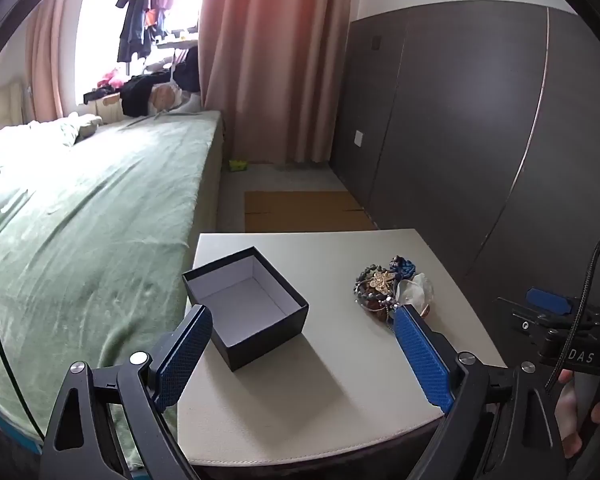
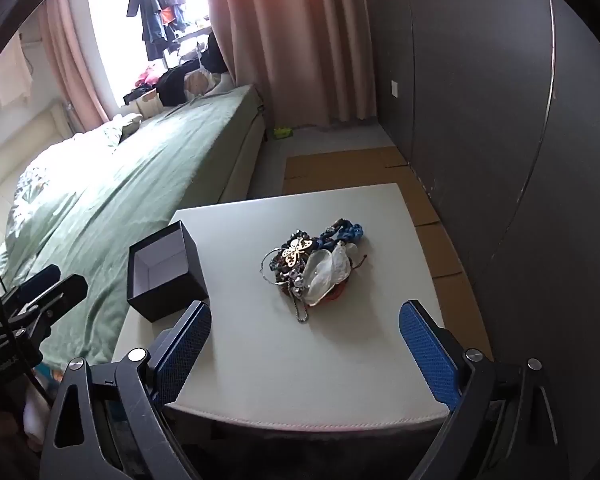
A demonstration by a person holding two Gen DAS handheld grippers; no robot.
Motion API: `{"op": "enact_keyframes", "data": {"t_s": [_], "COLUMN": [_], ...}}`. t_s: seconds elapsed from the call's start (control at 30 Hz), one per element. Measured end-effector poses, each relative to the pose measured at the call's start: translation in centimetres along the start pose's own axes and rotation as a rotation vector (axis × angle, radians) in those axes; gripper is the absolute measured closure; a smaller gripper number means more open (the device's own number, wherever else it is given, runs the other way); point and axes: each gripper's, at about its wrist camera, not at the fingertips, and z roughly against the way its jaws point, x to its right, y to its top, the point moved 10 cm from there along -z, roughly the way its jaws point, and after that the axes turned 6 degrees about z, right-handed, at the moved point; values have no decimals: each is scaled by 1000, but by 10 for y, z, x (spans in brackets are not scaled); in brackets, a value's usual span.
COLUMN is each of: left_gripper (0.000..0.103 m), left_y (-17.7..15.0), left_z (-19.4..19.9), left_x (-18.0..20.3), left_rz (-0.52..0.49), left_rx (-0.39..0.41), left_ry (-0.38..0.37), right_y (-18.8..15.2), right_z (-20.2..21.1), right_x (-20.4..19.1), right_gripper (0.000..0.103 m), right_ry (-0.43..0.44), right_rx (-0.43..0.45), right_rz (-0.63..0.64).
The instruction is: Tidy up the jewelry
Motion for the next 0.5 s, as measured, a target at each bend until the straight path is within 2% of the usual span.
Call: {"op": "enact_keyframes", "data": {"t_s": [0.03,0.5], "left_gripper": [11,11], "left_y": [0,-1], "left_z": [1,-3], "left_x": [2,1], "left_rz": [0,24], "left_rx": [-3,-4], "left_ry": [-6,-20], "right_y": [-6,-4], "right_z": [16,13], "right_x": [-9,-4], "right_gripper": [8,8], "right_ry": [-20,-33], "right_rx": [34,34], "right_rz": [15,20]}}
